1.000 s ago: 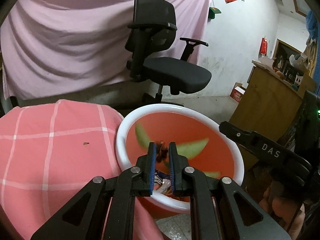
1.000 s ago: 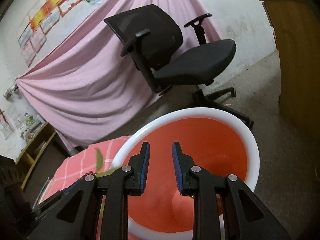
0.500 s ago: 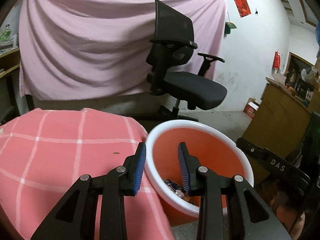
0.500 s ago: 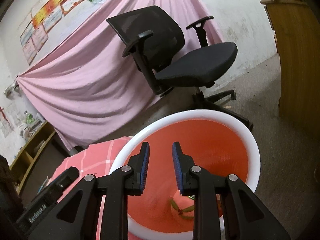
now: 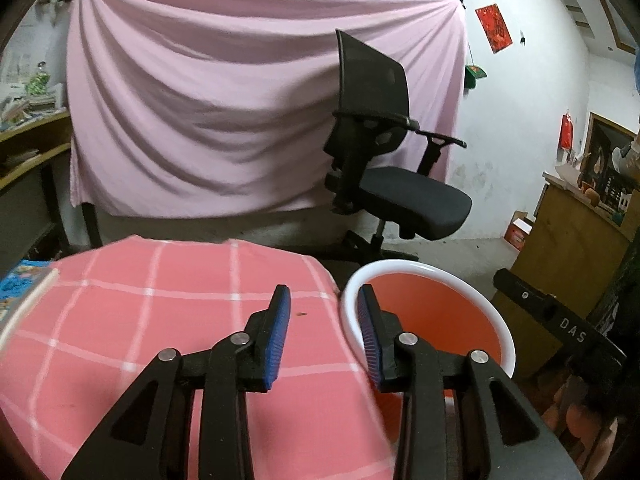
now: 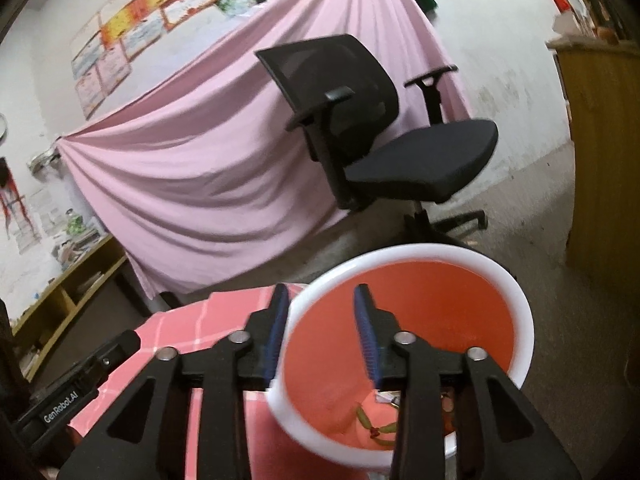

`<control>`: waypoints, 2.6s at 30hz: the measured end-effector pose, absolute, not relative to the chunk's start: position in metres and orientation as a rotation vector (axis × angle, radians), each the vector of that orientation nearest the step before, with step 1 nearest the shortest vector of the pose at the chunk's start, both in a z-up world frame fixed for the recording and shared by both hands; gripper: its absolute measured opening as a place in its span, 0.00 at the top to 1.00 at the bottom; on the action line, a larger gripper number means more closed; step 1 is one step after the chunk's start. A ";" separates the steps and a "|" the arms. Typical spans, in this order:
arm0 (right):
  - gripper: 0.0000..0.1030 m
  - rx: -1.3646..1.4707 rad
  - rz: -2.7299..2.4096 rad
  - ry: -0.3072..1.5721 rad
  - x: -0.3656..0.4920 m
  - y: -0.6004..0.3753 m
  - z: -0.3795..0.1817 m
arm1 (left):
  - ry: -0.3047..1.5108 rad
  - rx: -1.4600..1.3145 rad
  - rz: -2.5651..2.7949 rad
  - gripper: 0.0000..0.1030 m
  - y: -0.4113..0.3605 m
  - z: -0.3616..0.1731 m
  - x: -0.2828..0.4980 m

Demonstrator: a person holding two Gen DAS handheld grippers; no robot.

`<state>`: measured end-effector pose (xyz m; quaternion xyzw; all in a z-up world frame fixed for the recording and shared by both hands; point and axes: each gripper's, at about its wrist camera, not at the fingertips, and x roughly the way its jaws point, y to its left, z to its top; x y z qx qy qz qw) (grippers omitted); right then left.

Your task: Collect trash

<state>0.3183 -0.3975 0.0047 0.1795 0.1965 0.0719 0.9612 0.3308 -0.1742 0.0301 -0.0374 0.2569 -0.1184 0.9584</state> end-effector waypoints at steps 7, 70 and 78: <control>0.50 0.336 0.143 0.338 0.290 -0.376 0.023 | 0.487 -0.082 -0.217 0.63 -0.139 0.042 0.299; 0.00 0.049 0.142 0.182 0.059 -0.239 -0.020 | 0.312 -0.062 -0.040 0.03 -0.006 -0.001 0.033; 0.00 0.052 0.144 0.191 0.059 -0.242 -0.024 | 0.313 -0.046 -0.039 0.03 -0.005 -0.002 0.033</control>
